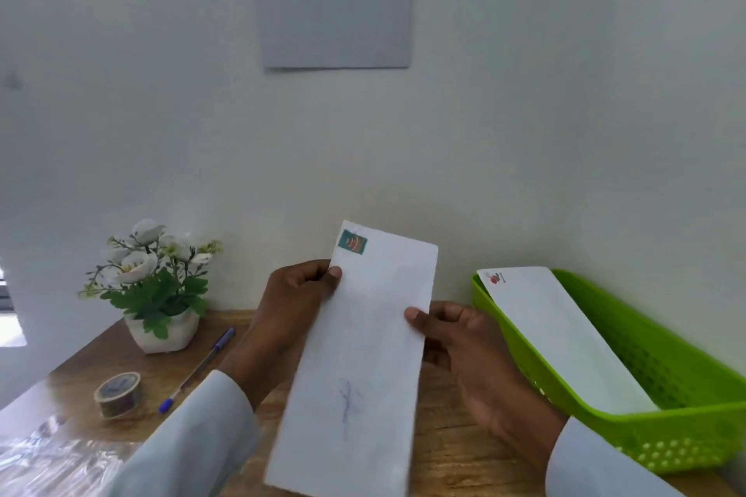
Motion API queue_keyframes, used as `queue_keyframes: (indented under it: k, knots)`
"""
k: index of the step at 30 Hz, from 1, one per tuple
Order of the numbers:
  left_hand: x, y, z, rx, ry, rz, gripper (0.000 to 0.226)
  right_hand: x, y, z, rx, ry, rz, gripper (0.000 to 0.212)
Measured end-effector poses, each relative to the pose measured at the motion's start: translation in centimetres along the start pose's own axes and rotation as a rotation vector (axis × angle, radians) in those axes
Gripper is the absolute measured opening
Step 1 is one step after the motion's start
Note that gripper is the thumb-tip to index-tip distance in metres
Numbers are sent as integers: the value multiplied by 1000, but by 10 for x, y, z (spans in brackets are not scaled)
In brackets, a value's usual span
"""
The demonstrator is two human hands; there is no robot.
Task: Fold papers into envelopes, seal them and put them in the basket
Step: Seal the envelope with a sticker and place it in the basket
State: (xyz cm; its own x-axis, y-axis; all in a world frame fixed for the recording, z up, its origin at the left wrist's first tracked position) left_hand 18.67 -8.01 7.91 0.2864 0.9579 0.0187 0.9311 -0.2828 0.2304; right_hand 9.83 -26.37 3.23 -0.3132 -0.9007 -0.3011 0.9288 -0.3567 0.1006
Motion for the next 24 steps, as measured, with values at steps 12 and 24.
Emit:
queue_keyframes:
  k: [12,24]
  knots:
    - [-58,12,-76,-173,-114,25,9,54,2,136,259,-117,-227,14]
    - [-159,56,-76,-172,-21,25,5,155,36,194,419,-471,-586,9]
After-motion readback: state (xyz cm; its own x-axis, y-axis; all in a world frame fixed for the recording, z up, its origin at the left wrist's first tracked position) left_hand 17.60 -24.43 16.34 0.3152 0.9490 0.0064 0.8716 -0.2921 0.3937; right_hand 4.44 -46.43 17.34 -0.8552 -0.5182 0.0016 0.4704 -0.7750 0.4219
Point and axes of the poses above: each hand's wrist, its own y-axis towards the middle knuckle, its own x-axis out of the back of the hand, z = x × y, the point moved 9 cm from there along y, towards the middle knuckle, and after that the axes turned 1 degree about -x, right-handed, at the moved point
